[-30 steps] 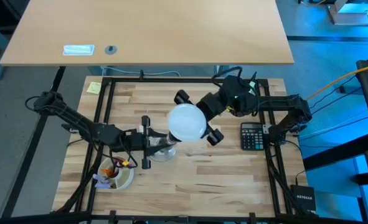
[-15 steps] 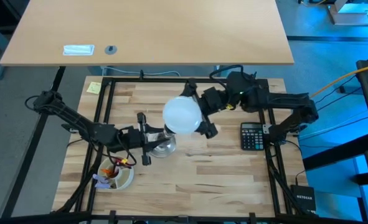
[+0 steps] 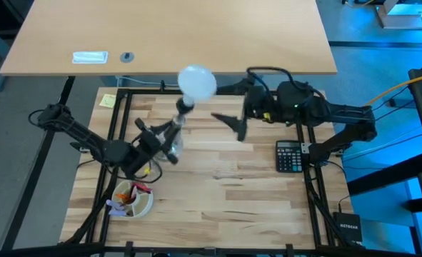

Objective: Screw lightbulb
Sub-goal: Remove the white lightbulb from the silver lamp

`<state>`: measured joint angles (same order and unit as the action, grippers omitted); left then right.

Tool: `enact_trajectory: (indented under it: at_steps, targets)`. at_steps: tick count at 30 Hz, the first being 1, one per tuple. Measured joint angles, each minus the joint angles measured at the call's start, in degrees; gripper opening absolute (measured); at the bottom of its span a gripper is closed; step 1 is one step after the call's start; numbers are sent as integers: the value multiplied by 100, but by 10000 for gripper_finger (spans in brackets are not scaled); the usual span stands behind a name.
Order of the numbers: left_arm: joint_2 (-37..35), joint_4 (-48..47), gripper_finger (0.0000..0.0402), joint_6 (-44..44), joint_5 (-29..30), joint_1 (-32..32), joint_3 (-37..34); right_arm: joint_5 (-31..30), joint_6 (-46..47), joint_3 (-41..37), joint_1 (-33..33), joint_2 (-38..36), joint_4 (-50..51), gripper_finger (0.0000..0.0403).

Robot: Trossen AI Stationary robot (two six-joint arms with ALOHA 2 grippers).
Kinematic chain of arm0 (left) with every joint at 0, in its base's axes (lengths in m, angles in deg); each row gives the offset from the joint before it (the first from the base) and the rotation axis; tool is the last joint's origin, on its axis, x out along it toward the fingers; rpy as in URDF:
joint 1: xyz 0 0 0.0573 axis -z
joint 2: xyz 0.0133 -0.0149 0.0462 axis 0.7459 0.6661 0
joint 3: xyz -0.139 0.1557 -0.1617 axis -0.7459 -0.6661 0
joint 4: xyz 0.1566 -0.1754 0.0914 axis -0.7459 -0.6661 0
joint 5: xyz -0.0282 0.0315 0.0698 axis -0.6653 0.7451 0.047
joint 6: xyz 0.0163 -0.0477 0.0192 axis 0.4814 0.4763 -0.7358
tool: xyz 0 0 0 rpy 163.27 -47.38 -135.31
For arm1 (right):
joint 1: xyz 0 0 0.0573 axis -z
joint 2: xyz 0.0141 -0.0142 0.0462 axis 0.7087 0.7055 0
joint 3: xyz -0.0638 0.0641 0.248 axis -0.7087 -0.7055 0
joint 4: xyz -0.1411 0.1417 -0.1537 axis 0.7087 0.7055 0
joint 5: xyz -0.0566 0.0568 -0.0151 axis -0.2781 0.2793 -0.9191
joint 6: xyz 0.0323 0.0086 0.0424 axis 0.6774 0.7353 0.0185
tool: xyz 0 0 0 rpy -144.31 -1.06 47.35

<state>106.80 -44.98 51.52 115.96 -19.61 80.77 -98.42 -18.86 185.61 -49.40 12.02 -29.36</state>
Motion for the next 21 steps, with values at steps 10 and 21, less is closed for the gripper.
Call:
enact_trajectory:
  at_steps: [10, 21]
  targets:
    - [133, 18, 108, -12, 997, -373, 0, -927, 602, -2, 260, 849, -1710, 358]
    - [133, 40, 108, -176, 1026, -440, 0, -1291, 613, 2, 373, 1546, -3644, 358]
